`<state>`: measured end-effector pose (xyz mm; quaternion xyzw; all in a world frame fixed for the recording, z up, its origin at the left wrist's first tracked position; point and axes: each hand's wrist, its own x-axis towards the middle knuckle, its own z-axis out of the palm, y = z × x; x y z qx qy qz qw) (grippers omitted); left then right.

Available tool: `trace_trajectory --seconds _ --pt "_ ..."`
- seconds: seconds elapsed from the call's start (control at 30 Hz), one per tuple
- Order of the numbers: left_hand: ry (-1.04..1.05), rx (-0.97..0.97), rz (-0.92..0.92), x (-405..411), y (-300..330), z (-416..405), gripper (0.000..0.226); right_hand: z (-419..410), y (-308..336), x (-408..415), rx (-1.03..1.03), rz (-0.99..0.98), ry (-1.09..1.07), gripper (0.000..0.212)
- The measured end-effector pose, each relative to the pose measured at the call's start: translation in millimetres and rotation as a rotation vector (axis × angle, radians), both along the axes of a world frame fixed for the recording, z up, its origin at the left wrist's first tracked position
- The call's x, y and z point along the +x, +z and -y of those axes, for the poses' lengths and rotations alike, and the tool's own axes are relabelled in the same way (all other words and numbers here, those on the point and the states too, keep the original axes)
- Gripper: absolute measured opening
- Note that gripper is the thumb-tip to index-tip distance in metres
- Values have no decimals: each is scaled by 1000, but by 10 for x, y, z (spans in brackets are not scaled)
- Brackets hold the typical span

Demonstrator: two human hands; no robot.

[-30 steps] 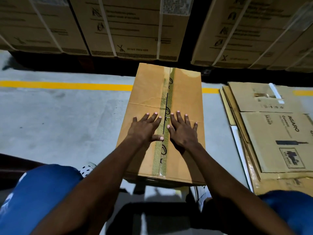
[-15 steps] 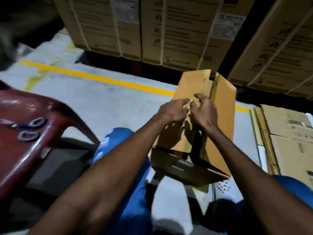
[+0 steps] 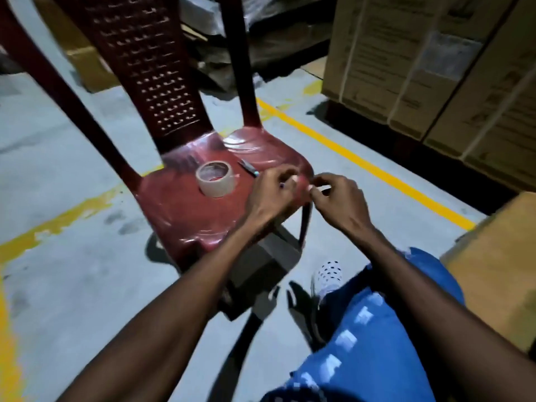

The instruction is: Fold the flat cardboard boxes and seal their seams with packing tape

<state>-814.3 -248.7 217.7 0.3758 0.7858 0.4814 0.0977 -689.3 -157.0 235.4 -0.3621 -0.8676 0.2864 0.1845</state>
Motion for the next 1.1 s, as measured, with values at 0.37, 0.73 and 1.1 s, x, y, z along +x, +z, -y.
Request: trace_trajectory --seconds 0.37,0.73,1.1 --pt "86 -482 -484 -1123 -304 568 56 96 -433 -969 190 211 243 35" --pt "165 -546 -500 -1096 -278 439 25 69 -267 -1042 167 431 109 25" --pt "0 -146 -2 -661 161 113 9 -314 93 -229 -724 88 -147 7"
